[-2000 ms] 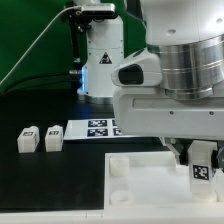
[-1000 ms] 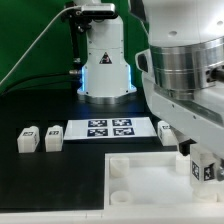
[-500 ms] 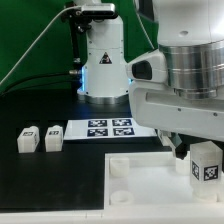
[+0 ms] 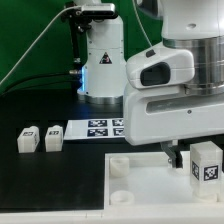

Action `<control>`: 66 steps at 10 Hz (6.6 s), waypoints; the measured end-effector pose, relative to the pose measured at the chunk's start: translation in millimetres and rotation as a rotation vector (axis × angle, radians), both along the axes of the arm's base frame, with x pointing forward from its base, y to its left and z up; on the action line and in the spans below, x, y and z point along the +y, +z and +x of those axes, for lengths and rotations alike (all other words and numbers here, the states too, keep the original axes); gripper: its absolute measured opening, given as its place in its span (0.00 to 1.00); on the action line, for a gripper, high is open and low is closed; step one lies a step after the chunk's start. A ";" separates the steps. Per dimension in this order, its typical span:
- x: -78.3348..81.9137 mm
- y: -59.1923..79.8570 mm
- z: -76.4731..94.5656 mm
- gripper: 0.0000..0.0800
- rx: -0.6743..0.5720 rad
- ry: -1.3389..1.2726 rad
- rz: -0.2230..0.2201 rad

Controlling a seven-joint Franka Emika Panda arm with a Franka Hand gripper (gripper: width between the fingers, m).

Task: Assemble one leg

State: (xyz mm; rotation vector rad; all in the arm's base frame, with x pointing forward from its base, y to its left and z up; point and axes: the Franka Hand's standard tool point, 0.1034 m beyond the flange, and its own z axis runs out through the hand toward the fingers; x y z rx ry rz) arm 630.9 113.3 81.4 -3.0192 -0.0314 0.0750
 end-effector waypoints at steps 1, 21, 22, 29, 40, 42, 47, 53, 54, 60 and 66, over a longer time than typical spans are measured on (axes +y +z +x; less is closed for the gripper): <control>0.1 -0.2 -0.1 0.81 0.001 -0.007 0.002; 2.6 -6.5 -7.4 0.61 0.116 -1.323 0.016; 8.6 -4.3 -8.1 0.78 0.096 -1.199 0.020; 7.9 1.7 -3.7 0.81 -0.051 -0.298 -0.017; 2.7 -8.1 -3.3 0.37 -0.018 -0.687 -0.008; 2.4 -9.7 -4.3 0.37 0.007 -1.021 0.010; 4.6 -10.8 -6.6 0.47 0.089 -1.464 0.064; 7.9 -6.7 -7.2 0.80 0.001 -0.844 0.051; 7.3 -7.1 -7.3 0.81 -0.013 -0.759 0.049; 3.7 -8.7 -6.7 0.81 -0.137 0.053 -0.051; 2.4 -8.7 -6.4 0.37 -0.105 -0.260 -0.039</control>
Offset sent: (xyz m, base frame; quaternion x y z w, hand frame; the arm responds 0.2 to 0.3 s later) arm 0.0000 0.0000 0.0000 0.0000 0.0000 0.0000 1.0000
